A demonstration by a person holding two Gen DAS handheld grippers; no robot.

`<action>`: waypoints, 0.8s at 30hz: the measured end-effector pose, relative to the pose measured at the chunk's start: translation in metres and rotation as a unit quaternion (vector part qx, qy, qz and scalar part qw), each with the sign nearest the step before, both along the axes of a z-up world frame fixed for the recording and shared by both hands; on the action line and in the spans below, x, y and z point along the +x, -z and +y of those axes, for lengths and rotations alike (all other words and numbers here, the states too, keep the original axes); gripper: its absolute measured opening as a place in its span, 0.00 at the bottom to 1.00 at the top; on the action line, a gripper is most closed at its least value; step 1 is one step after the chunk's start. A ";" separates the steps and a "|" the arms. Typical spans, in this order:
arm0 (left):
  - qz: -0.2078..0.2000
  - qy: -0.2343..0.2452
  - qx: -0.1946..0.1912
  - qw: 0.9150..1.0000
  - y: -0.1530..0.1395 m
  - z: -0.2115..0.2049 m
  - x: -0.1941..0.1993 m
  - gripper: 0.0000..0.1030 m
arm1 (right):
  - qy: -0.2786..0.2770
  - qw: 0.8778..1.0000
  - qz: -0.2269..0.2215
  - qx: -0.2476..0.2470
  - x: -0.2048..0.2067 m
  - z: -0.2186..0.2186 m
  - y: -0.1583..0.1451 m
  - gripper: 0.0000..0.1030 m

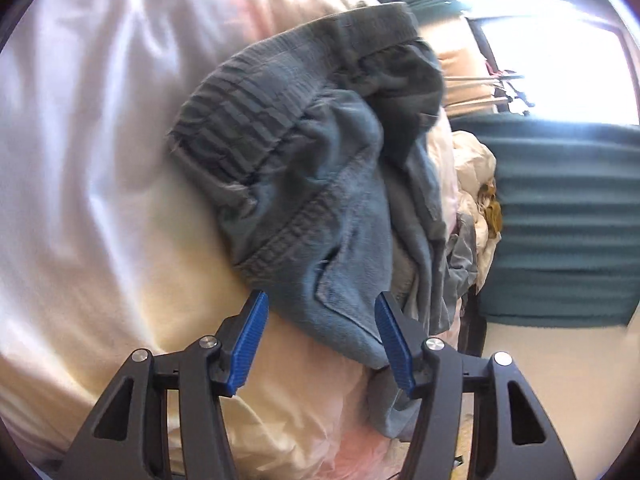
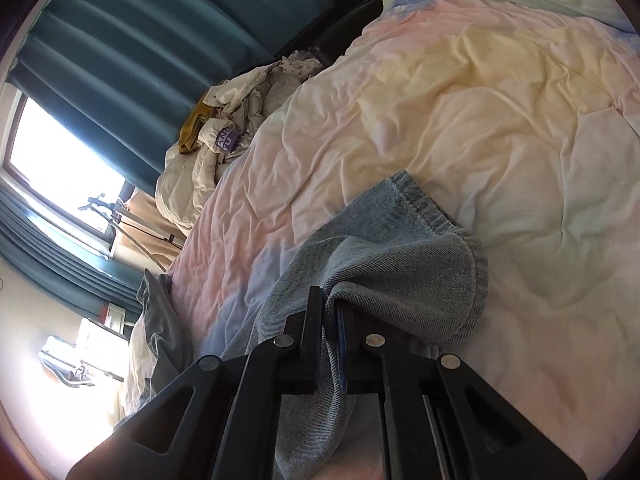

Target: Fold clothes

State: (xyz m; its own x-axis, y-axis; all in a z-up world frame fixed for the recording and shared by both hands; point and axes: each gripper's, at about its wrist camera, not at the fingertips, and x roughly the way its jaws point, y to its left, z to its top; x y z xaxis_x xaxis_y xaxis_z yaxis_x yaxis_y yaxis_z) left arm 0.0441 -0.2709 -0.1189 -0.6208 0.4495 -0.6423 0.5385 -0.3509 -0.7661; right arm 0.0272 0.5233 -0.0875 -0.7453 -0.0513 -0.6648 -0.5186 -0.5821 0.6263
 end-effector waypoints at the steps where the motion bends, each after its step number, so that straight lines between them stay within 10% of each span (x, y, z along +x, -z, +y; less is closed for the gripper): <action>1: -0.013 -0.011 0.020 1.000 0.011 -0.005 0.002 0.55 | 0.003 1.000 0.000 -0.004 0.001 0.000 0.000 0.06; 7: -0.013 -0.037 0.075 0.996 0.034 -0.020 -0.003 0.55 | 0.034 0.997 0.008 -0.071 0.008 0.010 0.010 0.11; 13: -0.005 -0.040 0.093 0.995 0.043 -0.020 -0.022 0.55 | 0.104 0.970 0.061 -0.212 0.024 0.024 0.044 0.69; 19: 0.000 -0.052 0.079 0.995 0.043 -0.019 -0.031 0.26 | 0.138 0.973 0.039 -0.180 0.010 0.039 0.057 0.59; 24: 0.035 -0.077 0.020 0.996 0.020 -0.024 -0.029 0.08 | 0.138 0.984 0.031 -0.113 -0.007 0.049 0.050 0.15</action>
State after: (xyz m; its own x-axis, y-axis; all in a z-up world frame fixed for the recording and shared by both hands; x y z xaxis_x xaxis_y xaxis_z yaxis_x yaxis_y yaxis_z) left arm 0.0155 -0.2953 -0.1390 -0.7262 0.3702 -0.5793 0.5290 -0.2373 -0.8148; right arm 0.0206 0.5723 -0.1372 -0.7897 0.0175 -0.6133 -0.5948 -0.2672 0.7582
